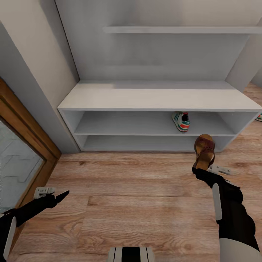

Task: Pick up the two gym shoes and the two sandals from the corridor floor and place them onto the hallstand (shoe rack) in the corridor, making sure they are on the rack and not on the floor. Arrange them so the two gym shoes are next to each other and the two sandals are next to each other.

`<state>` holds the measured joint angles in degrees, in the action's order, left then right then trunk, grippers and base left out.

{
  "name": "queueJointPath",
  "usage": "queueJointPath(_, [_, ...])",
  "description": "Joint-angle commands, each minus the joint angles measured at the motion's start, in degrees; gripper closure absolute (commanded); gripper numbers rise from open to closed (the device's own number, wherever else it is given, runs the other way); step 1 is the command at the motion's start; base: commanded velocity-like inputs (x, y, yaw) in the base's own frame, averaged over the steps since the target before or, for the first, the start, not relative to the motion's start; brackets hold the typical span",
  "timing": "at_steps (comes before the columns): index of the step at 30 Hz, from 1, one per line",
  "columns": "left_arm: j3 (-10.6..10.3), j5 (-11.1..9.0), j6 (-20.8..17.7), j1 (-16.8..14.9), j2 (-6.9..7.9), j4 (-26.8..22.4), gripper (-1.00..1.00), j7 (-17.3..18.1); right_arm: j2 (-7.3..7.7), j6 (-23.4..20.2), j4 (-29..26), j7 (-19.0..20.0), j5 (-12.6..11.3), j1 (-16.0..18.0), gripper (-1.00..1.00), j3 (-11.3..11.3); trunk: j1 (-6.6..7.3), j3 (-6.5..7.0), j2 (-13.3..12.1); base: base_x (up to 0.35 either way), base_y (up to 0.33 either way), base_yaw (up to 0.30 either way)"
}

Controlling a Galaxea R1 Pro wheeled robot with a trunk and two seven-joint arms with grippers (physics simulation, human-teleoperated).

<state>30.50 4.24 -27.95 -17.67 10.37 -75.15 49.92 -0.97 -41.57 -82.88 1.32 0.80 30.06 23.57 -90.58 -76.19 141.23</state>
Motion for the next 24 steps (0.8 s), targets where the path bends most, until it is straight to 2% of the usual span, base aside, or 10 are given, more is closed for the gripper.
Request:
queueJointPath(1, [0.0, 0.0, 0.0, 0.0, 0.00, 0.0, -1.00, 0.0, 0.00, 0.0, 0.0, -0.1, -0.2, 0.0, 1.00, -0.1, 0.00, 0.00, 0.0, 0.000, 0.055, 0.000])
queueJointPath(4, [0.0, 0.1, 0.0, 0.0, 0.00, 0.0, -1.00, 0.0, -0.01, 0.0, 0.0, -0.1, -0.2, 0.0, 1.00, -1.8, 0.00, 0.00, 0.0, 0.000, 0.027, 0.000])
queueJointPath(11, [0.7, 0.0, 0.0, 0.0, 0.00, 0.0, -1.00, -0.2, 0.01, 0.0, -0.1, -0.3, -0.1, 0.0, 1.00, -11.8, 0.00, 0.00, 0.0, 0.000, 0.005, 0.000])
queueJointPath(12, [4.1, -0.1, 0.0, 0.0, 0.00, 0.1, -1.00, -0.3, 0.00, 0.0, 0.0, -0.3, -0.1, 0.0, 1.00, -13.9, 0.00, 0.00, 0.0, 0.000, 0.000, 0.000])
queueJointPath(13, [5.2, -0.1, 0.0, 0.0, 0.00, 0.0, -1.00, -0.2, 0.00, 0.0, 0.0, -0.3, -0.1, 0.0, 1.00, -14.0, 0.00, 0.00, 0.0, 0.000, 0.000, 0.000])
queueJointPath(15, [11.7, -0.1, 0.0, 0.0, 0.00, -0.4, -1.00, -0.2, -0.04, 0.0, 0.1, -0.3, -0.1, 0.0, 1.00, -14.7, 0.00, 0.00, 0.0, 0.000, 0.000, 0.000])
queueJointPath(19, [11.9, -0.2, 0.0, 0.0, 0.00, -0.8, -1.00, 0.3, -0.05, 0.0, 0.4, -0.4, -0.2, 0.0, 1.00, -16.5, 0.00, 0.00, 0.0, 0.000, 0.000, 0.000])
queueJointPath(20, [12.4, -0.1, 0.0, 0.0, 0.01, -0.9, -1.00, 19.8, -0.08, -7.5, 0.5, -0.5, -0.2, 0.3, 1.00, -21.8, 0.00, 0.00, 0.0, 0.000, 0.000, 0.000])
queueJointPath(22, [12.4, -0.1, 0.0, 0.0, 0.00, -0.9, -1.00, 22.3, -0.08, -12.2, 0.5, -0.5, -0.2, 0.3, 1.00, -22.0, 0.00, 0.00, 0.0, 0.000, 0.000, 0.000])
queueJointPath(24, [12.4, 0.0, 0.0, 0.0, 0.00, -0.9, -1.00, 23.1, -0.13, -14.4, 0.8, -0.4, -0.2, 0.3, 1.00, -22.1, 0.00, 0.00, 0.0, 0.000, 0.000, 0.000])
